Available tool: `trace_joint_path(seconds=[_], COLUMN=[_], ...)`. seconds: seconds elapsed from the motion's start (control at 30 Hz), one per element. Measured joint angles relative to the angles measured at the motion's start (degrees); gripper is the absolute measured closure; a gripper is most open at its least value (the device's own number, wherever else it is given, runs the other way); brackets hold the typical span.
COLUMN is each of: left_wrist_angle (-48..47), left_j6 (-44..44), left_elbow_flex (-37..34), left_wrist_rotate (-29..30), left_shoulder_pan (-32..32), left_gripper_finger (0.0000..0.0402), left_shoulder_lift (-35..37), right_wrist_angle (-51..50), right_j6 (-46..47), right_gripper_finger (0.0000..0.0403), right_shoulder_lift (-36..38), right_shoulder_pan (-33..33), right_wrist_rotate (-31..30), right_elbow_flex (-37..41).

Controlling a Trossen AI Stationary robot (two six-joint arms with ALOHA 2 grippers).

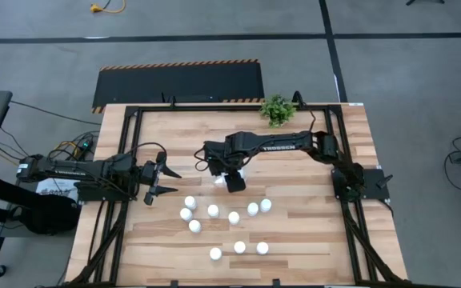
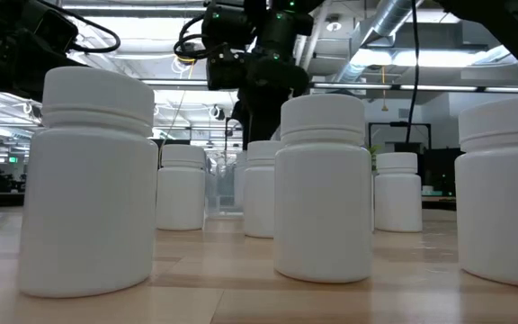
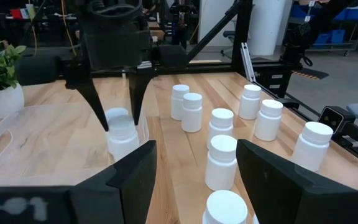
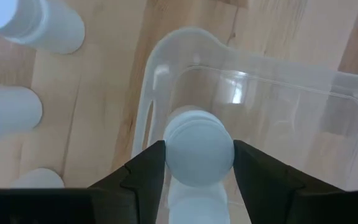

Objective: Pick and place pill bottles into a basket
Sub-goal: Put the pill bottles into the container

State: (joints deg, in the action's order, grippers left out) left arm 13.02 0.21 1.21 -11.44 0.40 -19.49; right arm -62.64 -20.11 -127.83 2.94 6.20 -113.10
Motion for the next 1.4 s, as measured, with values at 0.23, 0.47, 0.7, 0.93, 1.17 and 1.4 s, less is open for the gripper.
trace_joint_path(seconds=[0.23, 0.47, 0.7, 0.93, 1.17, 1.4], left_wrist_angle=[0.0, 0.0, 0.0, 0.0, 0.0, 0.0], left_j6=[0.0, 0.0, 0.0, 0.0, 0.0, 0.0], left_elbow_flex=[0.0, 0.0, 0.0, 0.0, 0.0, 0.0], left_wrist_rotate=[0.0, 0.0, 0.2, 0.1, 0.1, 0.1], left_shoulder_pan=[0.0, 0.0, 0.0, 0.0, 0.0, 0.0], left_gripper_finger=[0.0191, 0.0191, 0.0191, 0.0191, 0.0191, 0.0191], left_shoulder_lift=[0.0, 0.0, 0.0, 0.0, 0.0, 0.0], right_wrist_angle=[-0.1, 0.2, 0.1, 0.1, -0.3, -4.5], right_j6=[-0.9, -0.9, -0.9, -0.9, -0.9, -1.5], right_gripper_finger=[0.0226, 0.0232, 0.0226, 0.0214, 0.0200, 0.0199], right_shoulder_lift=[0.0, 0.0, 0.0, 0.0, 0.0, 0.1], right_shoulder_pan=[-0.4, -0.7, -0.7, -0.7, -0.7, -0.6], right_wrist_rotate=[0.0, 0.0, -0.1, -0.2, -0.3, -0.7], right_elbow_flex=[0.0, 0.0, 0.0, 0.0, -0.3, -6.6])
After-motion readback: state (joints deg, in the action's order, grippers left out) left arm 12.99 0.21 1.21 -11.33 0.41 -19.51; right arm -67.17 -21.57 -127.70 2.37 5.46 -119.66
